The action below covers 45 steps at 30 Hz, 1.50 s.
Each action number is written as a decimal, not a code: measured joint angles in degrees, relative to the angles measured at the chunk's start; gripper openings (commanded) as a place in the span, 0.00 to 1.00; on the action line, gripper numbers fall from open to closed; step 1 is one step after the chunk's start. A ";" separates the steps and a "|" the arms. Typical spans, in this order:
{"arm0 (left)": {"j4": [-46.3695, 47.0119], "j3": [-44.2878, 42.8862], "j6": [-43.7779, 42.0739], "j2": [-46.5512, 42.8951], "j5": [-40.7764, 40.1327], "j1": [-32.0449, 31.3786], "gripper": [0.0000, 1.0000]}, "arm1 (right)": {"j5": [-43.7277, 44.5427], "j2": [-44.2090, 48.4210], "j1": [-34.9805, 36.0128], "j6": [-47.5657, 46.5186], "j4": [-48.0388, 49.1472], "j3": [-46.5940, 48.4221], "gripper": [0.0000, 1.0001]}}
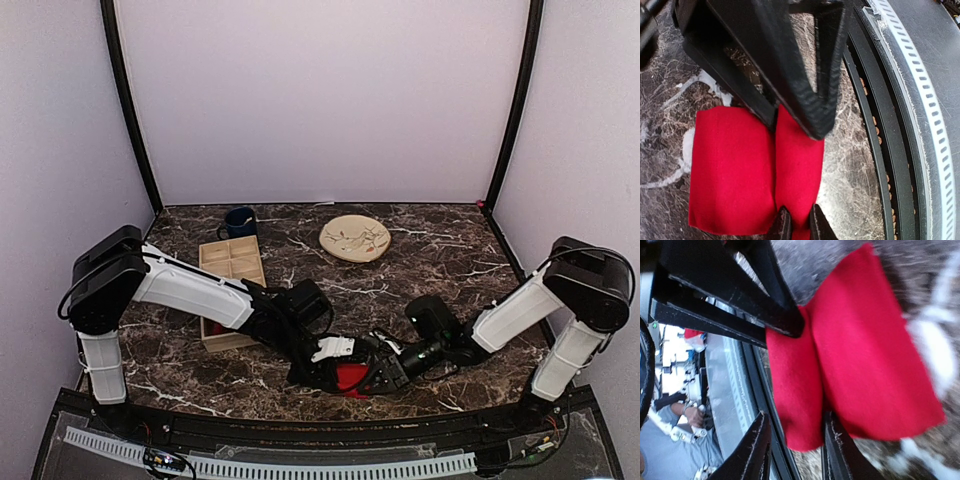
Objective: Roll the socks
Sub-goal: Roll the sock at the center of the board.
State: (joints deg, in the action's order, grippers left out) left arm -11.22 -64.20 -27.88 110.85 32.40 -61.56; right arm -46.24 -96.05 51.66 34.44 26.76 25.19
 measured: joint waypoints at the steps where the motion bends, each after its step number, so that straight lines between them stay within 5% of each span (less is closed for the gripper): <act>1: -0.57 -0.57 0.00 0.39 0.48 0.22 0.15 | 0.79 0.83 -0.42 -0.13 -0.55 -0.31 0.32; 24: -19.65 -16.37 0.02 11.54 12.98 4.39 0.15 | 24.63 25.97 -1.27 -7.93 -14.14 -4.96 0.37; 45: -36.63 -30.36 0.04 22.36 22.03 7.08 0.15 | 48.24 29.09 20.44 -16.92 -21.16 -2.60 0.42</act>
State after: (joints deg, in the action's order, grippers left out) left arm -47.86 -94.56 -27.83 133.21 54.43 -54.48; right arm 2.00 -66.96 72.10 17.52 5.61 22.59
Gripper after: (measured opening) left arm 0.154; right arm 0.420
